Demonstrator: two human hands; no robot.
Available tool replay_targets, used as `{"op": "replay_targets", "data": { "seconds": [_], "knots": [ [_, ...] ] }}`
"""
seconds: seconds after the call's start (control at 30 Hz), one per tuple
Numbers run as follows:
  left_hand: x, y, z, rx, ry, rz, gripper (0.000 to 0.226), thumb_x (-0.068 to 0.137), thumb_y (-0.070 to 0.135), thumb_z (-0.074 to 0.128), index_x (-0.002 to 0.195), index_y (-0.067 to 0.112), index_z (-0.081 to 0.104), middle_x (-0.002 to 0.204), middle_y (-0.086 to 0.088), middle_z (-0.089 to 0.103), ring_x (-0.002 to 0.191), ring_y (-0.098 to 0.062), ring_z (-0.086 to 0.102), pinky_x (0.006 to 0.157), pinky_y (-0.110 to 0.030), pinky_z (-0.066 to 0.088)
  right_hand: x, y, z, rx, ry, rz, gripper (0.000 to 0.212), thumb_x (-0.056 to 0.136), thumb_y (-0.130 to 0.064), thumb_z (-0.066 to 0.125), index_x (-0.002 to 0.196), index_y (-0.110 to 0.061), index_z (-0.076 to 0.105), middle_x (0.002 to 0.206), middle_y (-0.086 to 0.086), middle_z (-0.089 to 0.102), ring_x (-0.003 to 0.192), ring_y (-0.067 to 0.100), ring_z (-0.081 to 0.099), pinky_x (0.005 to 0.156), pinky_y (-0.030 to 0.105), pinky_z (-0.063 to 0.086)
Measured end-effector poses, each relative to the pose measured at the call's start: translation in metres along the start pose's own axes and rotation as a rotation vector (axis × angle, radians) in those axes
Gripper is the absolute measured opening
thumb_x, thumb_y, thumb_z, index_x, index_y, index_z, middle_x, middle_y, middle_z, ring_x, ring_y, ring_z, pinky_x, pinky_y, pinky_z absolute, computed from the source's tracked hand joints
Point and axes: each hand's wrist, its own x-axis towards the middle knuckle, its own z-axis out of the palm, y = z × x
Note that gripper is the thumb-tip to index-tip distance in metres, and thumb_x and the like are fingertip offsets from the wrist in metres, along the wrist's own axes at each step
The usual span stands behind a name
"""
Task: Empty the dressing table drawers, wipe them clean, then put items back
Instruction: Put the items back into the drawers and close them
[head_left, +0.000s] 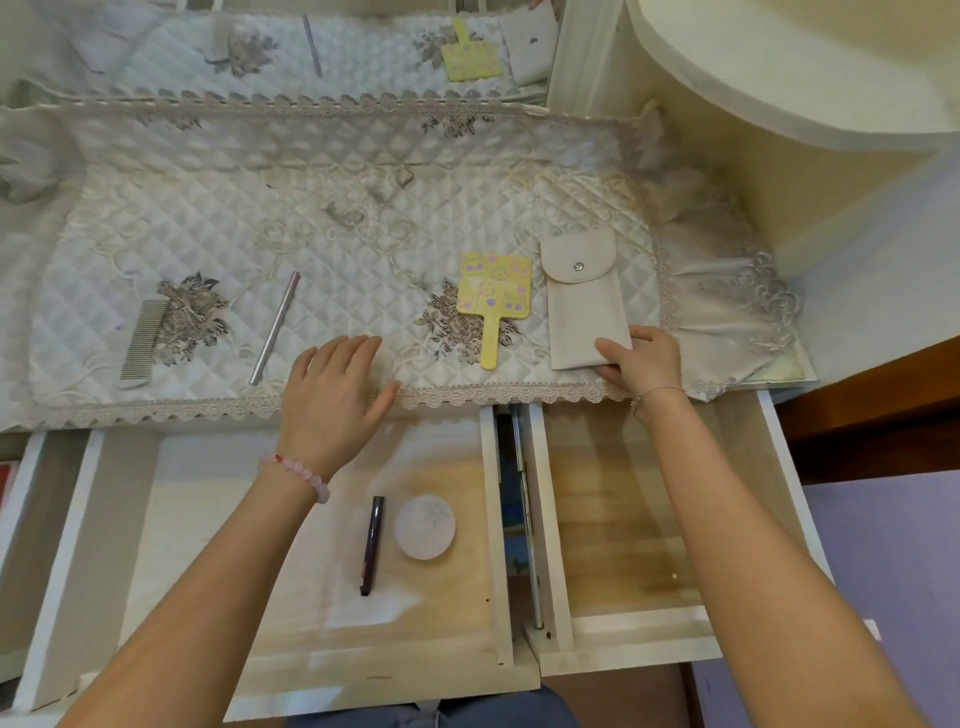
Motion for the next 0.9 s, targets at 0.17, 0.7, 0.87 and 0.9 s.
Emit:
{"op": "replay_targets", "data": {
  "seconds": [0.17, 0.7, 0.87, 0.9],
  "knots": [
    [-0.007, -0.035, -0.002, -0.147, 0.055, -0.147, 0.044, 0.089, 0.035, 0.052, 0.121, 0.005, 0.055, 0.119, -0.014, 0.062, 0.108, -0.033, 0.058, 0.088, -0.046, 0.045, -0.031, 0.001, 0.012, 0.137, 0.073, -0.023, 0.042, 0.081, -0.001, 0.067, 0.118, 0.002, 0.048, 0.106, 0.012, 0.056, 0.091, 0.022, 0.06, 0.053, 0.015, 0.055],
    [0.014, -0.104, 0.003, -0.407, -0.064, -0.587, 0.018, 0.088, 0.01, 0.058, 0.104, 0.002, 0.062, 0.104, -0.017, 0.061, 0.091, -0.03, 0.058, 0.069, -0.033, 0.04, -0.119, 0.017, 0.083, 0.343, -0.013, -0.039, 0.032, 0.083, 0.002, 0.064, 0.108, -0.003, 0.046, 0.092, 0.004, 0.061, 0.085, 0.013, 0.063, 0.058, 0.017, 0.056],
    [-0.009, -0.113, -0.009, -0.619, 0.006, -0.622, 0.014, 0.085, 0.009, 0.059, 0.097, 0.005, 0.065, 0.088, -0.014, 0.067, 0.08, -0.028, 0.062, 0.067, -0.033, 0.048, -0.139, 0.031, 0.095, 0.311, -0.039, -0.025, 0.03, 0.083, 0.001, 0.064, 0.106, -0.005, 0.047, 0.092, 0.001, 0.063, 0.087, 0.013, 0.063, 0.062, 0.018, 0.057],
    [-0.018, -0.115, -0.011, -0.673, 0.006, -0.627, 0.011, 0.084, 0.008, 0.06, 0.095, 0.006, 0.064, 0.084, -0.012, 0.067, 0.077, -0.028, 0.062, 0.068, -0.034, 0.05, -0.143, 0.034, 0.097, 0.298, -0.046, -0.027, 0.028, 0.083, 0.0, 0.064, 0.104, -0.007, 0.048, 0.091, 0.001, 0.063, 0.086, 0.012, 0.063, 0.061, 0.017, 0.056]
  ]
}}
